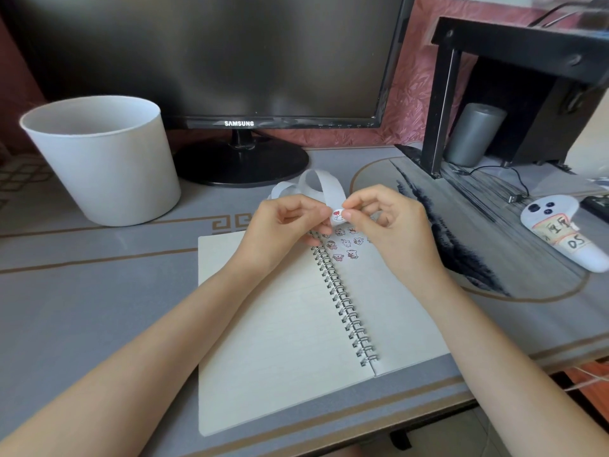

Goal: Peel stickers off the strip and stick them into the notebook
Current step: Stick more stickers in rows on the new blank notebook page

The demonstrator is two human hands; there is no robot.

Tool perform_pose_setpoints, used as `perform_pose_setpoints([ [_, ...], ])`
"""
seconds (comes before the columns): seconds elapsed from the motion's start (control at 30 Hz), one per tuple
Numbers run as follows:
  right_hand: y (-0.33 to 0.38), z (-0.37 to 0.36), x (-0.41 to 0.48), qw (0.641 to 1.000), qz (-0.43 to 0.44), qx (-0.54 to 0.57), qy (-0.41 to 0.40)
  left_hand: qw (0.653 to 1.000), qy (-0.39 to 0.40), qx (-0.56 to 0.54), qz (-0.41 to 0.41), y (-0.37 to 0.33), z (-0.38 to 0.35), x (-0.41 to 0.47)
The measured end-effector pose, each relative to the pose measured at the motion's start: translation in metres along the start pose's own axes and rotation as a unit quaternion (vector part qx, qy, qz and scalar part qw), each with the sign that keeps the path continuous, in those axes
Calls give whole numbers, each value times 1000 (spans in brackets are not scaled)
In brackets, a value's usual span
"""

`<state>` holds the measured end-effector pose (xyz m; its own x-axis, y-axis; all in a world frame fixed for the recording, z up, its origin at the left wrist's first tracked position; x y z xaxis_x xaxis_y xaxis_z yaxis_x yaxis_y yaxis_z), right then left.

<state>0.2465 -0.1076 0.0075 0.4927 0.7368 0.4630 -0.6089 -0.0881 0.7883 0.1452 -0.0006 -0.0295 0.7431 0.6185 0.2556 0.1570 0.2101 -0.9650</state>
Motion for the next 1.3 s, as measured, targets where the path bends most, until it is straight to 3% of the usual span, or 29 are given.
perform_pose_setpoints([
  [0.97,8,-4,-4,996,8,-92,20,1000,-1,-6,12,2,-1,0],
  [1.3,9,-5,-5,988,88,-121,41,999,-26,-7,22,7,5,1],
])
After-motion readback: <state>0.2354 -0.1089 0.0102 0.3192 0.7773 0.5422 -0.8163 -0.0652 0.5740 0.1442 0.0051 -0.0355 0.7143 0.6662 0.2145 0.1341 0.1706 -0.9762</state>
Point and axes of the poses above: each hand's wrist, its own x-axis towards the middle knuckle, its own z-axis out of the back of the hand, y = z × x, the point moved 8 cm from there along x, towards the middle knuckle, and after that the axes turned 2 degrees about x, right-handed, at the moved point
